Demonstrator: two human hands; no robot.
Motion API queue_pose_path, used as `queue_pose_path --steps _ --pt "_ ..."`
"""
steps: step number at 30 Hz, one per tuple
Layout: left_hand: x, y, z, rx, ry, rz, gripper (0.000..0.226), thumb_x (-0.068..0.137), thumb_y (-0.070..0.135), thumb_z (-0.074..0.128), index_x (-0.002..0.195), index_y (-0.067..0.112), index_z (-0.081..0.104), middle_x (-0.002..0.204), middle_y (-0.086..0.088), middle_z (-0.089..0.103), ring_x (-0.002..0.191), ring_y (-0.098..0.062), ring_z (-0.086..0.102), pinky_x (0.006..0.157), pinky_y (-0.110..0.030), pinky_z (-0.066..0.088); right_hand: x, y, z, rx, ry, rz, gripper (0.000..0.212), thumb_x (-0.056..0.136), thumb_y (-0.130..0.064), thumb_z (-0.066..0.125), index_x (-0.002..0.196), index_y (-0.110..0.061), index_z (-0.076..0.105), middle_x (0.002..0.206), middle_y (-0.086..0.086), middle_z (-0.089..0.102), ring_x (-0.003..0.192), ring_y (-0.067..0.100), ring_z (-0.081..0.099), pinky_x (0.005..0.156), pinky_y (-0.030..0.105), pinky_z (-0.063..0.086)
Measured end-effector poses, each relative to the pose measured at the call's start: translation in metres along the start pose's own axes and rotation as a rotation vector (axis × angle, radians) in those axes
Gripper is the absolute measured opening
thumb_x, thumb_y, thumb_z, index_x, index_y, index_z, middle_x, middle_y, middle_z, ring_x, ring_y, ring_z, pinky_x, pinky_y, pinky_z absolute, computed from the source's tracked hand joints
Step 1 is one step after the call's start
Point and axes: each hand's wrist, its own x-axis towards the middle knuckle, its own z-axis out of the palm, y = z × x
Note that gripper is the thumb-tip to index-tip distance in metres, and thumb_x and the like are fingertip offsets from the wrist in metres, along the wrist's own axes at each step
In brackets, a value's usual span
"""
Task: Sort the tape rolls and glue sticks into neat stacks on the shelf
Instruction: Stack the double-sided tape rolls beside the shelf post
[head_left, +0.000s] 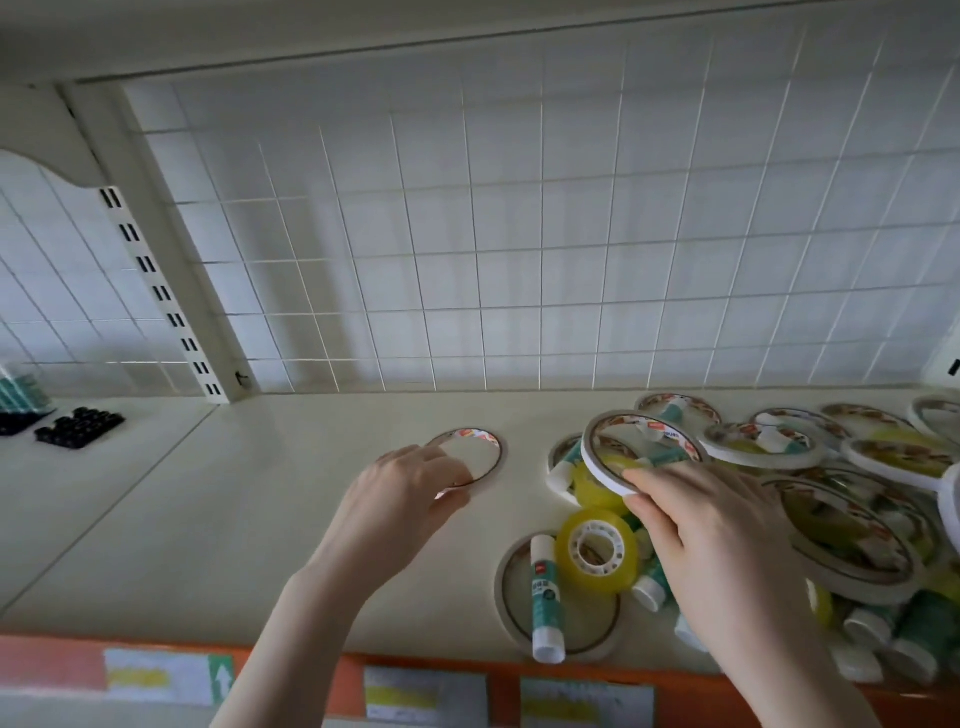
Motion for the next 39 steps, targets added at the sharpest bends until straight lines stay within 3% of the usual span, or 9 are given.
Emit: queue_pose_path --steps 4,9,12,15,22,25,28,36,39 --pt "-0.017 -0.014 -0.016 0.035 0.109 -0.021 0.009 0.079 0.033 0.058 0.082 0.029 0.065 0.078 0.014 0.060 0.075 -0.016 0.060 0.055 -0.031 0.049 0.002 -0.010 0.009 0.077 -0.005 -0.003 0.024 0.063 -0.003 0.082 0.085 -0.009 0.073 0.074 0.002 0.067 0.069 0.027 0.065 0.069 0.039 0.053" --pt "-0.042 -0.043 -0.048 0.063 0.197 -0.050 0.010 0.078 0.033 0.058 0.082 0.028 0.065 0.077 0.014 0.060 0.075 -0.016 0.061 0.056 -0.037 0.051 0.012 -0.047 0.022 0.109 0.029 -0.054 0.019 0.066 0.000 0.080 0.081 -0.008 0.072 0.071 0.003 0.066 0.067 0.028 0.063 0.068 0.037 0.050" --pt "-0.065 -0.072 -0.071 0.076 0.247 -0.077 0.012 0.079 0.040 0.055 0.086 0.032 0.060 0.078 0.015 0.060 0.075 -0.014 0.061 0.056 -0.036 0.051 0.021 -0.082 0.034 0.127 0.059 -0.108 0.007 0.069 -0.010 0.067 0.075 -0.012 0.070 0.066 0.001 0.063 0.063 0.029 0.061 0.068 0.033 0.037" --pt "-0.095 -0.106 -0.099 0.123 0.291 -0.085 0.015 0.078 0.042 0.051 0.088 0.032 0.057 0.077 0.016 0.060 0.073 -0.007 0.057 0.054 -0.029 0.050 0.028 -0.126 0.050 0.154 0.064 -0.143 0.010 0.068 -0.014 0.064 0.075 -0.014 0.070 0.065 0.000 0.062 0.063 0.029 0.061 0.066 0.033 0.037" --pt "-0.187 -0.224 -0.188 0.282 0.318 -0.129 0.024 0.079 0.042 0.049 0.080 0.027 0.067 0.074 0.013 0.062 0.070 -0.011 0.060 0.056 -0.023 0.046 0.041 -0.291 0.100 0.251 0.075 -0.184 0.011 0.066 -0.013 0.065 0.075 -0.012 0.071 0.066 0.002 0.064 0.063 0.029 0.063 0.067 0.031 0.036" --pt "-0.224 -0.279 -0.228 0.337 0.304 -0.162 0.015 0.075 0.036 0.058 0.079 0.025 0.068 0.074 0.011 0.064 0.070 -0.014 0.063 0.058 -0.022 0.047 0.047 -0.364 0.122 0.292 0.039 -0.185 0.017 0.064 -0.003 0.079 0.077 -0.011 0.071 0.066 0.003 0.064 0.063 0.030 0.063 0.067 0.031 0.034" --pt "-0.254 -0.329 -0.266 0.383 0.292 -0.177 0.025 0.078 0.041 0.049 0.079 0.025 0.068 0.073 0.011 0.064 0.070 -0.015 0.063 0.058 -0.023 0.051 0.060 -0.429 0.143 0.325 -0.014 -0.213 0.027 0.058 0.000 0.085 0.078 -0.011 0.071 0.067 0.003 0.064 0.063 0.030 0.062 0.066 0.031 0.033" --pt "-0.322 -0.468 -0.336 0.417 0.349 -0.236 0.032 0.080 0.042 0.045 0.080 0.021 0.069 0.072 0.007 0.064 0.068 -0.019 0.063 0.059 -0.034 0.054 0.117 -0.581 0.209 0.416 -0.068 -0.330 0.015 0.067 -0.003 0.080 0.073 -0.013 0.070 0.064 0.003 0.063 0.059 0.031 0.059 0.057 0.033 0.046" --pt "-0.336 -0.524 -0.354 0.442 0.359 -0.252 0.032 0.079 0.042 0.046 0.080 0.020 0.070 0.072 0.006 0.065 0.067 -0.021 0.064 0.058 -0.037 0.054 0.137 -0.636 0.240 0.454 -0.023 -0.367 0.007 0.079 -0.016 0.067 0.072 -0.013 0.069 0.063 0.003 0.063 0.058 0.030 0.059 0.056 0.033 0.045"
